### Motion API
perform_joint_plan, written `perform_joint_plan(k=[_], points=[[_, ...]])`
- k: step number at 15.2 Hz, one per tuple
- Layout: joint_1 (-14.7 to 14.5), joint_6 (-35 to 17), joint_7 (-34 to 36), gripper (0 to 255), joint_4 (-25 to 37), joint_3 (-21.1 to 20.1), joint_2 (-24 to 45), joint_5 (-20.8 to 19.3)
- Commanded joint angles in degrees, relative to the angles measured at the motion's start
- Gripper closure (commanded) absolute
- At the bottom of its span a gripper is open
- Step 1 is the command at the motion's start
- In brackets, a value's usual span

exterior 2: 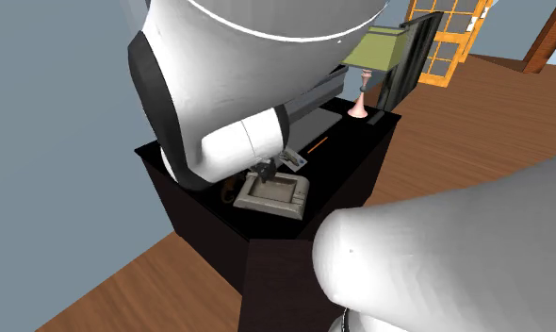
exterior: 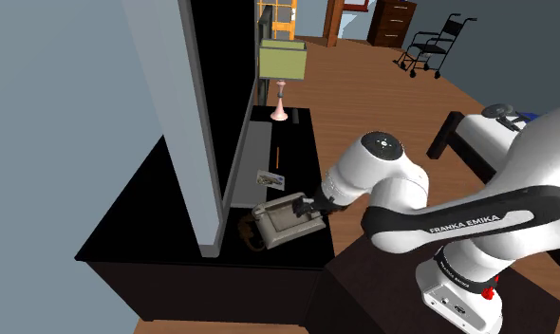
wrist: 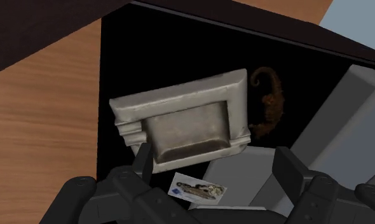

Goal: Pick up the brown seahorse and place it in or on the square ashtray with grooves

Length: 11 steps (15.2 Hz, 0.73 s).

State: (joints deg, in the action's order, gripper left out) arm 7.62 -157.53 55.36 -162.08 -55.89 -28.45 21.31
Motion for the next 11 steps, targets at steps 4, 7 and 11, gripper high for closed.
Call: perform_joint_plan(k=[4, 7, 11], points=[[30.64, -11.45, 16.55, 0, 6.13, -31.45, 7.83, -11.15], [50.93, -14.96, 21.63, 0, 11.31, -52.59, 4.78, -11.60], [65.96, -17.30, 24.85, 0, 19.44, -68.70, -3.38, -7.94]])
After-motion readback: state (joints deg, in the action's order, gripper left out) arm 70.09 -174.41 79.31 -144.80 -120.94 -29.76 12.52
